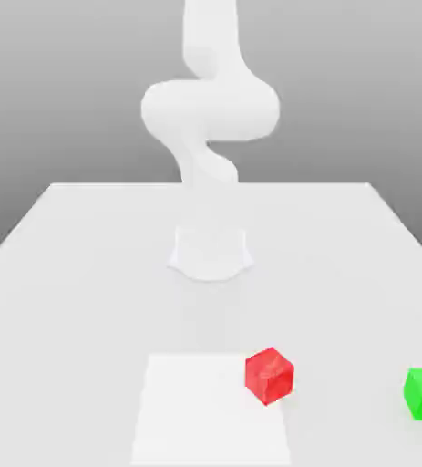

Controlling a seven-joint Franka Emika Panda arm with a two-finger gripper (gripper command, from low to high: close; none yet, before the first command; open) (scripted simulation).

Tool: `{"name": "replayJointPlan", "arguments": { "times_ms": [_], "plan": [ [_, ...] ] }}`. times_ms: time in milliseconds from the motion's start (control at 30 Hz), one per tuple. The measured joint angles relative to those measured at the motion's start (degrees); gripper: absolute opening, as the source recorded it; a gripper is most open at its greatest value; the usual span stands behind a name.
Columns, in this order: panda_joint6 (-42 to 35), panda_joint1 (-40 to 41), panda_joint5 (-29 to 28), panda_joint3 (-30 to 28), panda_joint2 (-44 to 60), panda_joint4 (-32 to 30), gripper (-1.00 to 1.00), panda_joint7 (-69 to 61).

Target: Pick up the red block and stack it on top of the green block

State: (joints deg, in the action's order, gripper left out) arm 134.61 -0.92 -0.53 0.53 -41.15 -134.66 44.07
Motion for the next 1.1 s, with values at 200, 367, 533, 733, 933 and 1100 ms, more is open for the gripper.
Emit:
{"name": "replayJointPlan", "arguments": {
  "times_ms": [200,367,533,733,933,1100],
  "plan": [
    [7.98,-2.68,-1.36,0.96,13.33,-7.80,0.00,-4.99],
    [14.29,-4.83,-1.78,1.43,23.83,-14.01,0.00,-9.45],
    [20.57,-7.20,-1.17,1.79,34.20,-20.19,0.00,-14.59],
    [29.39,-8.65,-0.43,2.48,46.56,-23.71,0.00,-18.33],
    [36.15,-9.62,-1.79,1.16,54.54,-22.71,-1.00,-17.44],
    [36.36,-9.58,-1.99,1.18,54.82,-22.67,-1.00,-17.27]
  ]
}}
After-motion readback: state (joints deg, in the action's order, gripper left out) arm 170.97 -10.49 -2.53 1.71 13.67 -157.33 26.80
